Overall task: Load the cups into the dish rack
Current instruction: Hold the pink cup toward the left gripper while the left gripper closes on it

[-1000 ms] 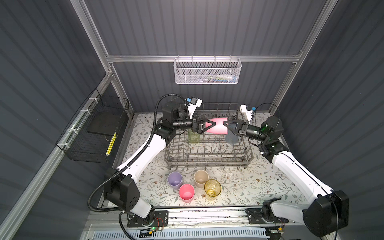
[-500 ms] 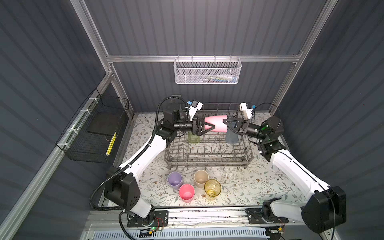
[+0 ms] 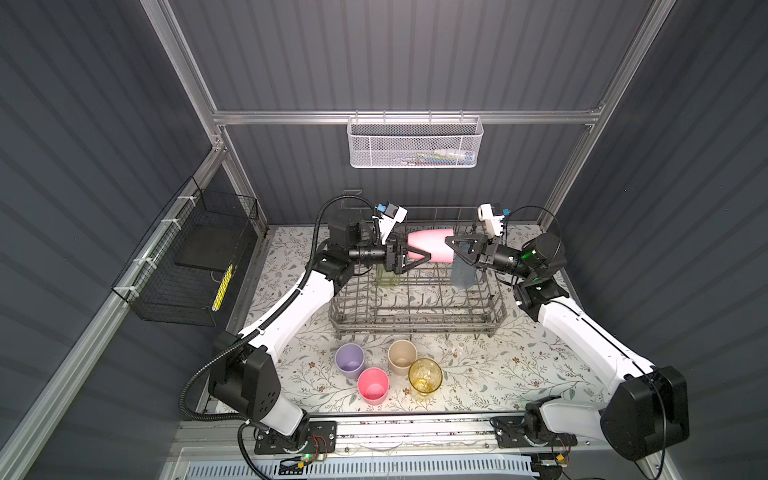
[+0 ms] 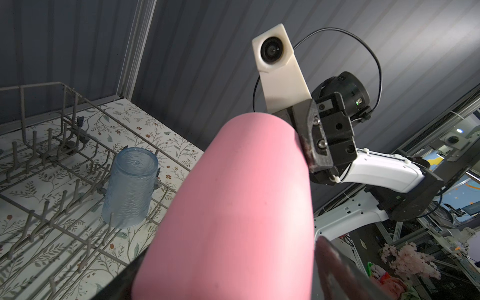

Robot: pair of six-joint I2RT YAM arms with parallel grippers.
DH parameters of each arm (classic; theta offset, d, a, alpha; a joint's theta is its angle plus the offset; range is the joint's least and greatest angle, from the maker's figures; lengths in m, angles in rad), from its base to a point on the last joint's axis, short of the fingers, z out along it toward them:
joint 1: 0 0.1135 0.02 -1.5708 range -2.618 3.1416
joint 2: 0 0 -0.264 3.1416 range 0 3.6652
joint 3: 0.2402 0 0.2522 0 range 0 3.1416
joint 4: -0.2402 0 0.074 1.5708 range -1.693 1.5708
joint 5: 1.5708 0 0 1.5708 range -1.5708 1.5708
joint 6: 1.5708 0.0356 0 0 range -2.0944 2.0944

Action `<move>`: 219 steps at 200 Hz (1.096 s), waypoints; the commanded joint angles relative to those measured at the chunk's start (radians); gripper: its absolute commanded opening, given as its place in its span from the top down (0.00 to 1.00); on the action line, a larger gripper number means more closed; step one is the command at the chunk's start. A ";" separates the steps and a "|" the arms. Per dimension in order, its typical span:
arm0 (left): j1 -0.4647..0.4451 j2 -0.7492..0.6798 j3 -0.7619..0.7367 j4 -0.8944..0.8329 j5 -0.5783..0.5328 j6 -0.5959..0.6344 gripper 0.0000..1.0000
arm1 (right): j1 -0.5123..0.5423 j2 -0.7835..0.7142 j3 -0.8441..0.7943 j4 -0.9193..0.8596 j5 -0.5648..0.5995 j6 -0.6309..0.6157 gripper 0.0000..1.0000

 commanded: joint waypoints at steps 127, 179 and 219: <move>-0.006 -0.015 -0.027 0.098 0.020 -0.033 0.11 | -0.003 -0.005 -0.026 0.058 -0.026 0.006 0.99; -0.006 -0.015 -0.028 0.098 0.025 -0.034 0.13 | -0.002 0.033 -0.008 0.099 -0.034 0.039 0.99; -0.006 -0.005 -0.017 0.093 0.026 -0.034 0.21 | -0.003 0.047 0.005 0.116 -0.045 0.053 0.98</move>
